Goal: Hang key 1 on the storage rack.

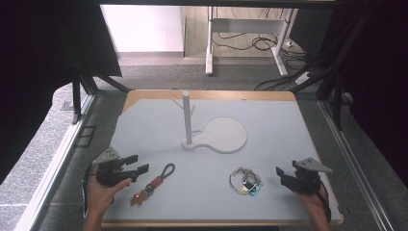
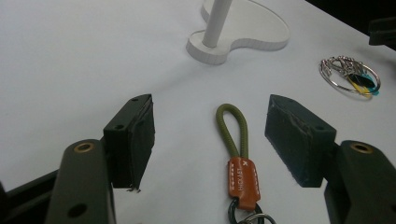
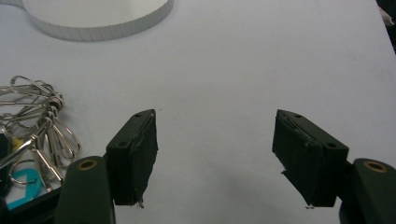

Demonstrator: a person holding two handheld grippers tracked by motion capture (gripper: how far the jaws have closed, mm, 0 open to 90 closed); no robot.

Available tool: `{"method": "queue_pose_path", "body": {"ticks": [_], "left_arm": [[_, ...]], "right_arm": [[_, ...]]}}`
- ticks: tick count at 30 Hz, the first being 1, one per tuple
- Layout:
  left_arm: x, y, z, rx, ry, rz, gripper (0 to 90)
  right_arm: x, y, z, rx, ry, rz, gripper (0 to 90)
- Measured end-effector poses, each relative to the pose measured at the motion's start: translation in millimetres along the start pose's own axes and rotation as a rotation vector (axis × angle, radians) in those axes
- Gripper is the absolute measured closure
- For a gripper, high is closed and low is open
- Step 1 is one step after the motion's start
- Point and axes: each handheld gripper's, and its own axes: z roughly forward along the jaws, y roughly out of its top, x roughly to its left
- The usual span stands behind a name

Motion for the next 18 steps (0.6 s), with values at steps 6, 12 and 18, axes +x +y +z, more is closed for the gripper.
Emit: {"method": "queue_pose_path", "body": {"ticks": [6, 12, 18], "left_arm": [[-6.4, -0.2, -0.4, 0.018, -0.009, 0.024, 35.6], [-5.8, 8.9, -5.1, 0.044, -0.056, -0.017, 36.6], [-7.6, 15.1, -0.2, 0.142, -0.096, 0.012, 37.7]], "right_arm": [[1.7, 0.8, -2.3, -0.009, 0.002, 0.006, 31.1], [6.4, -0.3, -5.2, -0.01, -0.001, -0.016, 31.2], [5.1, -6.4, -5.9, 0.008, -0.007, -0.017, 31.1]]}}
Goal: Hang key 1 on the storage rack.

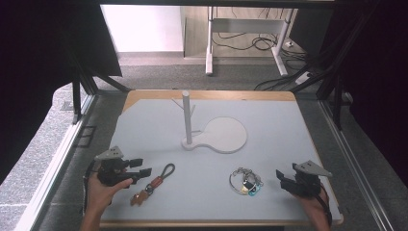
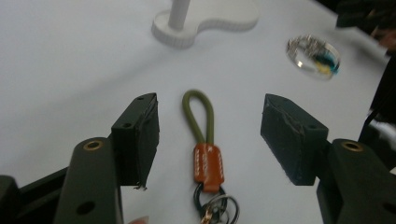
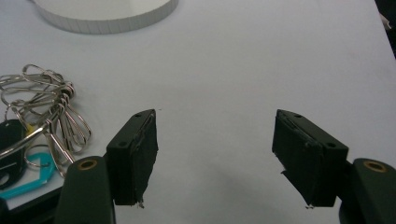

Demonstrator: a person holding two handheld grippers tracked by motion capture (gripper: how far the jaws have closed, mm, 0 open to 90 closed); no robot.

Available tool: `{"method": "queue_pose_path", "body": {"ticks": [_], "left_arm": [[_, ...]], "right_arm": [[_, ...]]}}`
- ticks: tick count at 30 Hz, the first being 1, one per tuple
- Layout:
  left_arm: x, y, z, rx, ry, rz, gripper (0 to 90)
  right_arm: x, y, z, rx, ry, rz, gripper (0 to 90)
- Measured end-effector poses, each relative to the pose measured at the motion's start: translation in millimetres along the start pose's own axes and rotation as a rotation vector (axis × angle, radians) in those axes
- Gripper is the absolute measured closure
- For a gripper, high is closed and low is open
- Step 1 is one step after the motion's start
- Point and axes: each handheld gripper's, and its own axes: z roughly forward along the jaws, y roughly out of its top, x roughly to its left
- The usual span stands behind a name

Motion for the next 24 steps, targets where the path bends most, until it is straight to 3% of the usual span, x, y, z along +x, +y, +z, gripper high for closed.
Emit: {"method": "queue_pose_path", "body": {"ticks": [5, 13, 19, 24], "left_arm": [[0.1, 11.2, -0.7, 0.072, -0.02, 0.006, 39.5], [-1.0, 20.9, -6.2, 0.097, -0.047, 0.004, 40.3], [-5.6, 28.2, -5.1, 0.151, -0.047, 0.031, 40.5], [-15.3, 34.2, -2.6, 0.184, -0.076, 0.071, 42.0]], "right_arm": [[-0.3, -2.0, -3.6, 0.001, -0.009, 0.012, 31.3], [-0.5, -5.9, -2.8, 0.02, -0.012, 0.014, 31.5], [-2.4, -6.6, -4.5, 0.017, -0.013, 0.025, 31.8], [-1.5, -6.4, -3.5, 0.021, -0.01, 0.025, 31.8]]}}
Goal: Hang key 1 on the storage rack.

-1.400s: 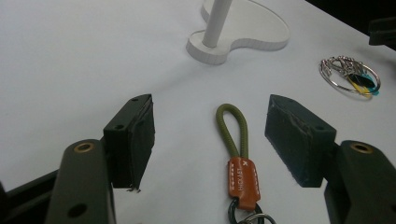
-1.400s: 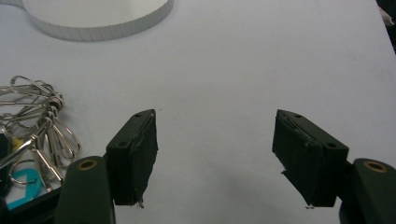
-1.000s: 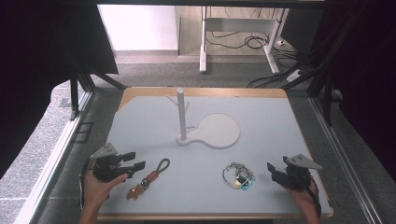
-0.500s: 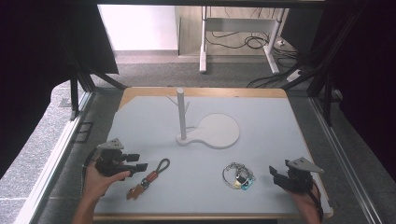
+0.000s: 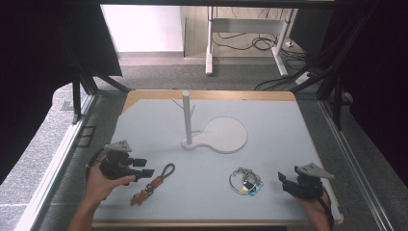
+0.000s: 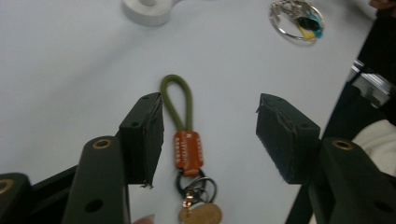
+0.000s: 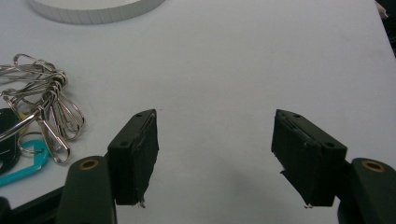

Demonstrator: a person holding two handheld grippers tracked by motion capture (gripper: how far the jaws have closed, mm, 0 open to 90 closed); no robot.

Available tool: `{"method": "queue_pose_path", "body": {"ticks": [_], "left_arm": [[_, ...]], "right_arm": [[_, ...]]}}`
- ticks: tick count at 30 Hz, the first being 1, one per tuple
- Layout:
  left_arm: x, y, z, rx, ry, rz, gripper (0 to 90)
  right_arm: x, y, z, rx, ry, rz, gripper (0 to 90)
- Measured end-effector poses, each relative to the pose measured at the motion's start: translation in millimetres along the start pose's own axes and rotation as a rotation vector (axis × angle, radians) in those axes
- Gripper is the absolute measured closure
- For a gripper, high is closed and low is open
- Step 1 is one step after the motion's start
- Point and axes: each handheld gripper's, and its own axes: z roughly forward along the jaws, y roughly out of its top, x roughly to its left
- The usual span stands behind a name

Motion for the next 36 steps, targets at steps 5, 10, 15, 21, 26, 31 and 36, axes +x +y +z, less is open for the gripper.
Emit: {"method": "queue_pose_path", "body": {"ticks": [5, 10, 15, 21, 26, 31, 36], "left_arm": [[-5.8, 7.2, 6.1, 0.066, 0.012, 0.024, 44.0], [-2.6, 9.0, 13.2, 0.143, 0.019, 0.018, 45.6], [-1.8, 9.4, 23.3, 0.225, 0.017, 0.038, 47.2], [-2.6, 10.8, 36.3, 0.308, 0.018, 0.051, 50.9], [0.7, 12.0, 47.9, 0.386, 0.046, 0.055, 53.1], [1.6, 14.0, 56.6, 0.429, 0.057, 0.054, 54.6], [3.5, 13.8, 66.4, 0.471, 0.081, 0.053, 56.6]], "right_arm": [[1.9, 0.1, -0.1, -0.002, 0.002, -0.005, 31.8], [2.1, 0.0, 0.4, 0.002, 0.002, -0.007, 31.8], [2.5, -0.6, 1.5, 0.006, 0.003, -0.008, 31.8], [4.7, -1.0, 1.6, 0.01, 0.005, -0.007, 31.8], [6.3, -1.4, 3.7, 0.018, 0.006, -0.018, 31.8], [6.8, -1.7, 4.1, 0.023, 0.004, -0.018, 31.8], [5.9, -2.2, 3.1, 0.021, 0.003, -0.014, 31.8]]}}
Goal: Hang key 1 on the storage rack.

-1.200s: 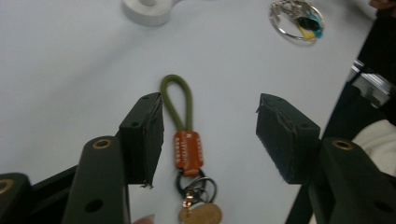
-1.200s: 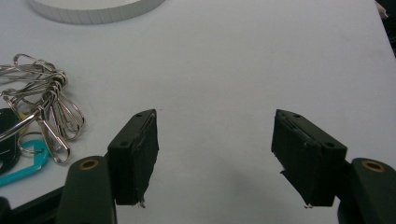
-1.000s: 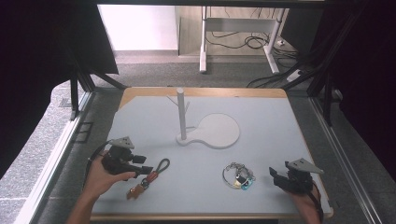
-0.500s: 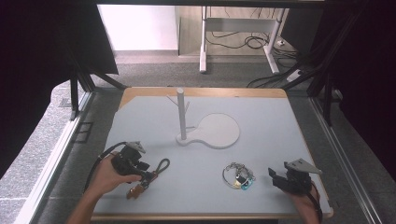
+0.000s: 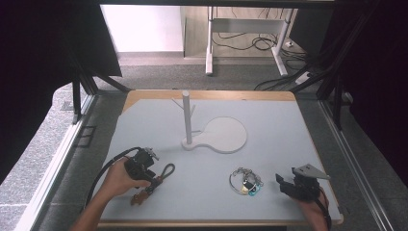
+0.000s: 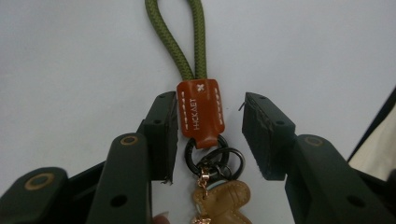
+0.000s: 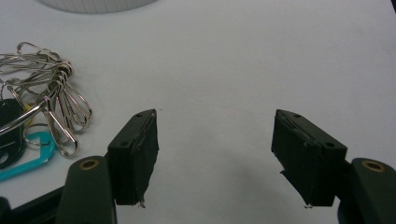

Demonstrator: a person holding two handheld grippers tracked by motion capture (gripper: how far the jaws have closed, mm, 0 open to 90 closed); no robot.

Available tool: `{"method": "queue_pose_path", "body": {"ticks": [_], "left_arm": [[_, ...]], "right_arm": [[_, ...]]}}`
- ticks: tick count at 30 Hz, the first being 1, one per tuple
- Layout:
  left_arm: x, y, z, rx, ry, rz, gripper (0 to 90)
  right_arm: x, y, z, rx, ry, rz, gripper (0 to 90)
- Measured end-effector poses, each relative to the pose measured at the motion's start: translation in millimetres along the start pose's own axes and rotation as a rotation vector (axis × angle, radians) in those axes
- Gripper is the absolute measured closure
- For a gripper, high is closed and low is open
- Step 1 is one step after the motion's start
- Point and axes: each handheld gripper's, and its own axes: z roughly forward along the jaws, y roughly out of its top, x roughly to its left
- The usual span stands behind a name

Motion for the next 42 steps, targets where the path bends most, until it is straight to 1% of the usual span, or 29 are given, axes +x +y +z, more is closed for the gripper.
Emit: {"method": "queue_pose_path", "body": {"ticks": [1, 3, 4, 6, 7, 10, 15, 18, 21, 22, 23, 31, 35, 39, 41, 42], "left_arm": [[-0.2, 0.4, 1.5, 0.005, 0.006, -0.006, 57.1], [-0.6, 1.4, 4.1, 0.021, 0.024, -0.004, 58.2], [-0.6, 1.4, 4.1, 0.021, 0.024, -0.004, 58.3], [-0.2, 1.7, 5.8, 0.031, 0.037, -0.002, 58.5], [-0.3, 1.9, 6.6, 0.032, 0.035, -0.003, 58.6], [-1.9, 3.5, 8.5, 0.036, 0.036, 0.0, 58.9], [-4.1, 7.9, 13.3, 0.052, 0.037, 0.002, 59.3], [-4.9, 8.8, 13.3, 0.052, 0.041, 0.001, 60.3], [-7.5, 9.4, 14.0, 0.059, 0.068, 0.005, 61.7], [-8.5, 9.5, 14.5, 0.06, 0.077, 0.004, 63.8], [-9.5, 9.8, 14.4, 0.067, 0.093, 0.01, 64.8], [-7.2, 9.3, 13.7, 0.06, 0.08, 0.006, 66.5], [-6.0, 8.5, 11.4, 0.04, 0.06, 0.002, 66.7], [-4.3, 8.5, 3.6, 0.021, 0.031, 0.001, 66.7], [-2.3, 7.7, -1.8, 0.001, 0.01, -0.003, 66.7], [-1.2, 7.3, -5.1, -0.007, 0.013, -0.002, 66.7]], "right_arm": [[-0.4, -0.1, -0.1, -0.001, -0.002, 0.002, 31.8], [-1.7, -0.3, -0.5, 0.002, -0.001, 0.007, 31.9], [-1.7, -0.3, -0.5, 0.002, -0.001, 0.007, 31.9], [-3.0, -0.4, -0.7, 0.001, -0.008, 0.007, 32.0], [-3.5, -0.3, -1.0, 0.002, -0.009, 0.017, 32.1], [-5.3, -0.7, -1.4, 0.004, -0.017, 0.024, 32.2], [-6.9, -1.1, -1.2, 0.009, -0.025, 0.032, 32.5], [-7.3, -1.2, -1.6, 0.008, -0.028, 0.038, 32.5], [-7.8, -1.3, -2.0, 0.009, -0.029, 0.041, 32.5], [-8.4, -1.4, -2.7, 0.008, -0.034, 0.043, 32.6], [-8.9, -1.5, -3.1, 0.006, -0.04, 0.049, 32.7], [-14.1, -2.5, -5.1, 0.004, -0.055, 0.079, 32.9], [-14.2, -2.6, -5.0, 0.002, -0.056, 0.08, 32.9], [-14.4, -2.7, -5.1, 0.003, -0.057, 0.082, 32.9], [-15.1, -2.8, -5.3, 0.004, -0.056, 0.084, 32.9], [-15.3, -2.8, -5.5, 0.005, -0.057, 0.084, 32.9]]}}
